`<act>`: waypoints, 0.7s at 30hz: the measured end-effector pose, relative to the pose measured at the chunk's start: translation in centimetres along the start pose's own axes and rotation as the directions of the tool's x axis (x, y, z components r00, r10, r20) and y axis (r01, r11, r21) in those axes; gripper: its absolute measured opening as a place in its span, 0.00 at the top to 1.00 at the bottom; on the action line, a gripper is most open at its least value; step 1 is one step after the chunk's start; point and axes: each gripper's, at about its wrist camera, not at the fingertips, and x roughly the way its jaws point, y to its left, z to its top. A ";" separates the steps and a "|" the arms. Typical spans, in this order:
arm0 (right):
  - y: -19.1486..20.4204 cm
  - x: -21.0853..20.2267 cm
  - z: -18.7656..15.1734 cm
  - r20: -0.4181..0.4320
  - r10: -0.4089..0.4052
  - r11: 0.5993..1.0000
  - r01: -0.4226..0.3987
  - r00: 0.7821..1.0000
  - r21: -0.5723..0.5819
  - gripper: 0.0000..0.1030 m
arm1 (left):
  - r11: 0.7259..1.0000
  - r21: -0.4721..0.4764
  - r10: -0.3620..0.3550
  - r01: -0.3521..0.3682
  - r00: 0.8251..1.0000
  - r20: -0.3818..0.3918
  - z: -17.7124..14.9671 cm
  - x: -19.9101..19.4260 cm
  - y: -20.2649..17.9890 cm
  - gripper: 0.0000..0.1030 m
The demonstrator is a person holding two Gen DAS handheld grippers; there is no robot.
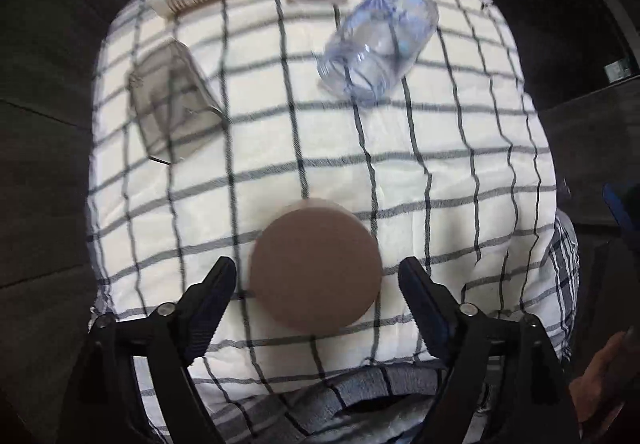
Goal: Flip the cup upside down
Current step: 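Turn the pink cup with the left tool and lower it onto the cloth, then open the left tool and pull it back from the cup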
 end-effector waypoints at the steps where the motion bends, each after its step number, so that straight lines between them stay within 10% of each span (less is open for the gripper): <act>1: 0.2 -0.2 -0.1 0.005 0.000 1.000 0.000 1.000 -0.012 0.11 | 1.000 -0.007 0.008 -0.008 0.999 0.034 -0.6 -0.7 0.2 0.18; 9: 2.6 -2.6 -0.9 0.075 -0.023 0.992 0.032 0.997 -0.118 0.11 | 0.994 -0.102 -0.011 0.034 0.976 0.220 -4.2 -3.4 2.5 0.17; 21: 6.4 -7.2 -2.5 0.232 -0.043 0.960 0.104 0.972 -0.261 0.11 | 0.982 -0.185 0.061 0.033 0.874 0.482 -8.5 -8.6 3.9 0.16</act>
